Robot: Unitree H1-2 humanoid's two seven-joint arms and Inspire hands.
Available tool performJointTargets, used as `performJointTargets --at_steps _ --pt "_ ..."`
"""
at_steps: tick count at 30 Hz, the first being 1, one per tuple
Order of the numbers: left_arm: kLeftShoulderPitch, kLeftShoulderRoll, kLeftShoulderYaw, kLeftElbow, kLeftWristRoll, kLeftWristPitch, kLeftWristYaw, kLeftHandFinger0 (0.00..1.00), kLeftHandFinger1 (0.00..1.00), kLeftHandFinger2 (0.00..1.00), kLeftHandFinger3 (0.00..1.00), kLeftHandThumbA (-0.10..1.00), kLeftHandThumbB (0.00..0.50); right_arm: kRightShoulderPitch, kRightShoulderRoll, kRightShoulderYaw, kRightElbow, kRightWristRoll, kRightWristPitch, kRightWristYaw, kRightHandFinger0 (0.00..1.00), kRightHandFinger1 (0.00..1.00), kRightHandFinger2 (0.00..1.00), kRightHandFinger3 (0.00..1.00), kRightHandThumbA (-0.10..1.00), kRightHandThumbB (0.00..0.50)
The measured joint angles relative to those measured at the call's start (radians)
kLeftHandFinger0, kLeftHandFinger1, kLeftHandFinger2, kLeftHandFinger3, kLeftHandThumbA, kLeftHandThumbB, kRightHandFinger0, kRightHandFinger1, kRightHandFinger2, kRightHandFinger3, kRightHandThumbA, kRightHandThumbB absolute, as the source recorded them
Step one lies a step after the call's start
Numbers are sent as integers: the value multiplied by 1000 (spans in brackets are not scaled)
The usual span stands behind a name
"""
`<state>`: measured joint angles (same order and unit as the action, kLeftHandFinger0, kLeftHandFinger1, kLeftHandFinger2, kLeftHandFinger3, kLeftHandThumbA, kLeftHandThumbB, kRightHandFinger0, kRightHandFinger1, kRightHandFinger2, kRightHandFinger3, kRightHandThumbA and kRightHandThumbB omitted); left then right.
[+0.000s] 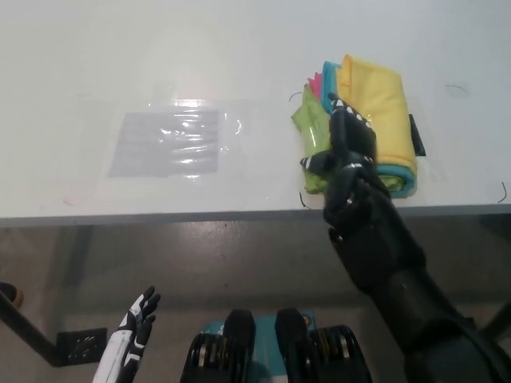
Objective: A stack of folded microfibre clothes with a single fold is kept infront of the robot. the robot uses its right hand to grab one end of the clothes and pulla it away from the other end to unfold
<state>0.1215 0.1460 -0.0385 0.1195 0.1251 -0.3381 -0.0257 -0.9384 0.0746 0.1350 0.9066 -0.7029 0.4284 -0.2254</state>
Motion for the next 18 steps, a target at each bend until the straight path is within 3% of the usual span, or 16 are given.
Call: performJointTargets --at_steps 3,6,7,8,9,10,11,12,13,15,18 --pt "0 2 0 0 3 0 0 1000 1000 1000 1000 1000 352 -42 3 -13 80 -31 12 -20 1000 1000 1000 1000 794 403" --pt "-1 8 0 0 6 0 0 1000 1000 1000 1000 1000 364 -55 3 -36 104 -70 17 -25 1000 1000 1000 1000 670 370" --pt "-2 10 0 0 6 0 0 1000 1000 1000 1000 1000 367 -55 3 -51 104 -84 18 -25 957 1000 1000 1000 642 353" --pt "-4 10 1 0 7 0 0 1000 1000 1000 1000 1000 368 -55 3 -67 100 -106 18 -24 467 684 971 1000 514 346" --pt "-6 10 1 0 7 0 0 1000 1000 1000 1000 1000 377 -55 3 -79 94 -121 19 -24 207 365 647 1000 311 231" --pt "-7 10 1 0 8 -1 0 1000 1000 1000 1000 1000 378 -54 2 -91 80 -136 19 -25 12 41 303 1000 90 250" --pt "-8 10 1 0 9 -1 0 1000 1000 1000 1000 1000 386 -49 2 -100 52 -145 21 -29 0 2 157 1000 43 243" --pt "-9 10 1 0 10 -1 0 1000 1000 1000 1000 1000 387 -40 0 -107 17 -152 23 -33 0 0 122 1000 41 239" --pt "-10 10 1 1 11 -1 0 1000 1000 1000 1000 1000 381 -29 -2 -113 -21 -159 25 -38 0 2 200 1000 156 257" --pt "-10 10 0 3 14 -1 0 1000 1000 1000 1000 1000 389 -5 -9 -121 -85 -170 29 -45 0 0 209 1000 248 256" --pt "-9 10 0 4 20 -1 0 1000 1000 1000 1000 1000 360 29 -20 -130 -161 -183 31 -45 0 8 257 980 241 267"
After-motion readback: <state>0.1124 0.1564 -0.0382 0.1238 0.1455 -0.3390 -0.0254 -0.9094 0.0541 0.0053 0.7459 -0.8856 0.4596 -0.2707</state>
